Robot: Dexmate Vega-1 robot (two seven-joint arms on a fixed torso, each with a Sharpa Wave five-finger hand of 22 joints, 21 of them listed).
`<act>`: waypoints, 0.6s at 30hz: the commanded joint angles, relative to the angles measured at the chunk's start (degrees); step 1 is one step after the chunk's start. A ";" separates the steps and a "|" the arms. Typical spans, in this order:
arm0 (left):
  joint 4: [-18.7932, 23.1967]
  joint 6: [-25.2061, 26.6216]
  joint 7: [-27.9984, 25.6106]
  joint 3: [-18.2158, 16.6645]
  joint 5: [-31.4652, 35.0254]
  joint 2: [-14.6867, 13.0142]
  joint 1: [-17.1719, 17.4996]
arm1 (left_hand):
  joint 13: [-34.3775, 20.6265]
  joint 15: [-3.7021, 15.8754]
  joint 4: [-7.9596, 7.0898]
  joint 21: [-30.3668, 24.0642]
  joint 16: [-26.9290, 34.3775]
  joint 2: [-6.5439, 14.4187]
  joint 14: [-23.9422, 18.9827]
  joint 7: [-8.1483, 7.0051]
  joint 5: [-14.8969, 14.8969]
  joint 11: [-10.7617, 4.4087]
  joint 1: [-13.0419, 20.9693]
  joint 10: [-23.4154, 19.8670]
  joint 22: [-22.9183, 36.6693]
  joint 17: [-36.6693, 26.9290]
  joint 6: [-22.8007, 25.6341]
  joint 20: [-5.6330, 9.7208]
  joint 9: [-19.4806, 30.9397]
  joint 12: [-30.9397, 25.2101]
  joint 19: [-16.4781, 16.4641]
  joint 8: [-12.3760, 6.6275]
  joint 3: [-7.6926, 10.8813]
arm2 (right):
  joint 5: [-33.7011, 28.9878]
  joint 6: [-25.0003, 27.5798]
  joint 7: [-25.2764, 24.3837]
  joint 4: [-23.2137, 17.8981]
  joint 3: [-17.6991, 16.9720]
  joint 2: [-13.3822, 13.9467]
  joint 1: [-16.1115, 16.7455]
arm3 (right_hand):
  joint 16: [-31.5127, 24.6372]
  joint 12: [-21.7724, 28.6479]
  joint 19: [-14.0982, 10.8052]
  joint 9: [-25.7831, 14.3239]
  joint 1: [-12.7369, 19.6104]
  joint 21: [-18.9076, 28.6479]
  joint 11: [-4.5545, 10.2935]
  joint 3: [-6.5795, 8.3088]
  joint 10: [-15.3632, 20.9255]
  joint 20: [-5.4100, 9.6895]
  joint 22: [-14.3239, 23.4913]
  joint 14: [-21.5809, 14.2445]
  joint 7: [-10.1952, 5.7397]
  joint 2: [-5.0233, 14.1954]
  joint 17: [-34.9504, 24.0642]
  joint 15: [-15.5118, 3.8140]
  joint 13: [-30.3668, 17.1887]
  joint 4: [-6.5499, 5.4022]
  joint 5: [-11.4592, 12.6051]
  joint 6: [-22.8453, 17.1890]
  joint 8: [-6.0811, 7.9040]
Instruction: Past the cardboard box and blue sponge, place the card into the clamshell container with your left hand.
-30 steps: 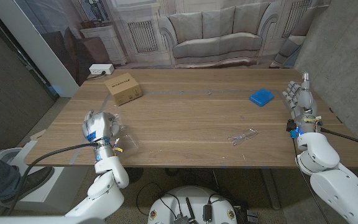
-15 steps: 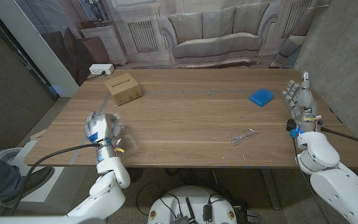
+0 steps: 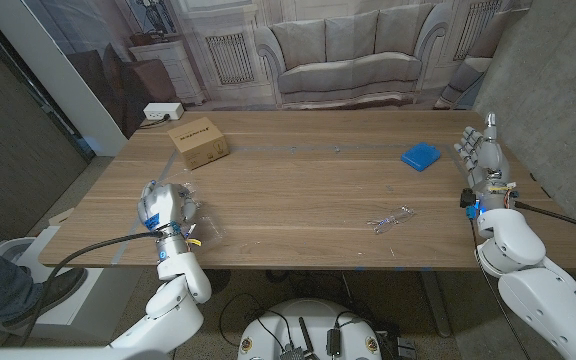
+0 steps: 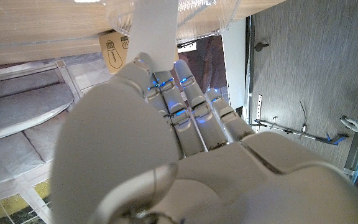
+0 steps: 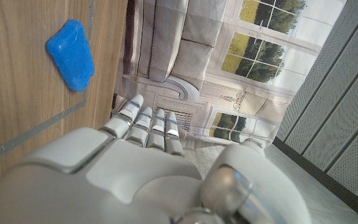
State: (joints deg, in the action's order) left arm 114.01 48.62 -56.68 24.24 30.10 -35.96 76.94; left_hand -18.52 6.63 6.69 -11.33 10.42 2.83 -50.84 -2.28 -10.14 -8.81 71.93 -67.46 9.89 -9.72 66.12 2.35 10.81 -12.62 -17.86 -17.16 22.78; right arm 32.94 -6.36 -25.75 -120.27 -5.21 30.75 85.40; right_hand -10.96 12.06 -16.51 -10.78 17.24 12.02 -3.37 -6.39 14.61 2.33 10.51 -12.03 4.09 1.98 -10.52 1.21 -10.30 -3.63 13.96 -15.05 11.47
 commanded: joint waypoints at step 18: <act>-0.54 -0.40 -0.56 0.54 -1.37 0.12 0.38 | -0.36 4.21 -0.17 0.22 0.03 -0.05 0.63 -0.41 0.11 -0.60 -0.57 -0.08 0.09 -0.24 -0.13 2.42 0.30 0.40 0.73 0.16 1.00 | 0.37 -0.06 0.06 -0.08 0.05 0.22 -0.01 | 0.09 -0.02 -0.49 -0.13 0.23 -0.33 -0.04 -0.44 0.47 0.07 0.18 -0.41 0.13 0.33 -0.19 0.00 -0.29 0.13 -0.04 -0.45 -0.15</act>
State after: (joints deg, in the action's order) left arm 113.58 48.45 -57.01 24.68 29.28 -35.88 76.92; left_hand -18.77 6.59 6.68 -11.33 10.42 2.61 -50.57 -2.27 -10.13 -9.01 71.71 -67.26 9.89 -9.72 66.13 2.36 10.79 -12.46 -17.23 -17.16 23.26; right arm 33.19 -6.32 -25.71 -120.09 -5.06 30.94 85.19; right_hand -10.96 12.06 -16.51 -10.78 17.24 12.02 -3.37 -6.39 14.61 2.33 10.51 -12.03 4.09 1.98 -10.52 1.22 -10.29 -3.63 13.96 -15.05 11.47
